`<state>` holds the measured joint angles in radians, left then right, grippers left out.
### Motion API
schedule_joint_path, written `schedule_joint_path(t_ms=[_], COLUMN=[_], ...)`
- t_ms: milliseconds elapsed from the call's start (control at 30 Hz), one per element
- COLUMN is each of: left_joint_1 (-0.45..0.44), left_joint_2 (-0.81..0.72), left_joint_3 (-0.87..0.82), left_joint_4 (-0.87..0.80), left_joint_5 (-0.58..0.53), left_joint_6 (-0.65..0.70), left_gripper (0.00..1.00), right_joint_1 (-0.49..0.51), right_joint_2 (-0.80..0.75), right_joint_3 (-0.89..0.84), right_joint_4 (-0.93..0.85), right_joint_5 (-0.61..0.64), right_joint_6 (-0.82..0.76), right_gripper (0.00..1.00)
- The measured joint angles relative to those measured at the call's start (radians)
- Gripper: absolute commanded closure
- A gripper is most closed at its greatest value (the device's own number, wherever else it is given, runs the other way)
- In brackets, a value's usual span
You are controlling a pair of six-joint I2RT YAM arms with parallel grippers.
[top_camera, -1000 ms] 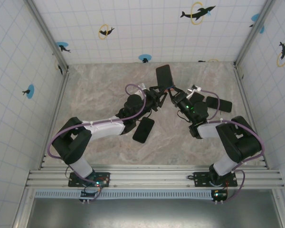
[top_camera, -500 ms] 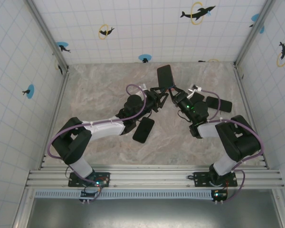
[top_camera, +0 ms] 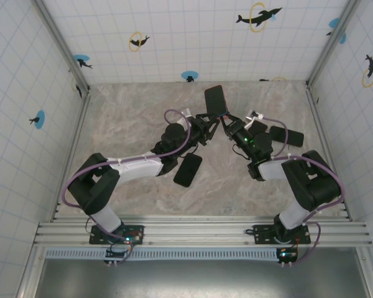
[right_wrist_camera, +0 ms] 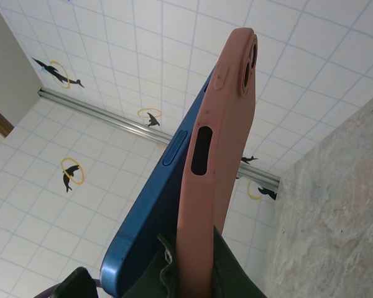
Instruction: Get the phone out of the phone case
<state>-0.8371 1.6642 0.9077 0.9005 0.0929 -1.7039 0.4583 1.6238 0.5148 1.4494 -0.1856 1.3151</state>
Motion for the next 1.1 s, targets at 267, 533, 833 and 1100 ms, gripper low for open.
schedule_joint_path(t_ms=[267, 533, 833, 1100], left_joint_1=[0.010, 0.014, 0.020, 0.022], left_joint_2=[0.000, 0.007, 0.034, 0.034], left_joint_3=[0.000, 0.000, 0.006, 0.019], left_joint_4=[0.016, 0.014, -0.004, -0.019], left_joint_5=[0.000, -0.012, -0.046, -0.053], left_joint_6=[-0.007, -0.025, -0.029, -0.025], left_gripper=[0.58, 0.65, 0.73, 0.92], right_joint_1=[0.002, 0.018, 0.060, 0.084], right_joint_2=[0.000, -0.001, -0.005, -0.009], right_joint_3=[-0.003, -0.018, -0.075, -0.076], right_joint_4=[0.022, 0.039, 0.058, 0.078], right_joint_5=[-0.004, 0.020, 0.079, 0.115], right_joint_6=[0.001, -0.008, -0.033, -0.047], right_gripper=[0.93, 0.94, 0.94, 0.94])
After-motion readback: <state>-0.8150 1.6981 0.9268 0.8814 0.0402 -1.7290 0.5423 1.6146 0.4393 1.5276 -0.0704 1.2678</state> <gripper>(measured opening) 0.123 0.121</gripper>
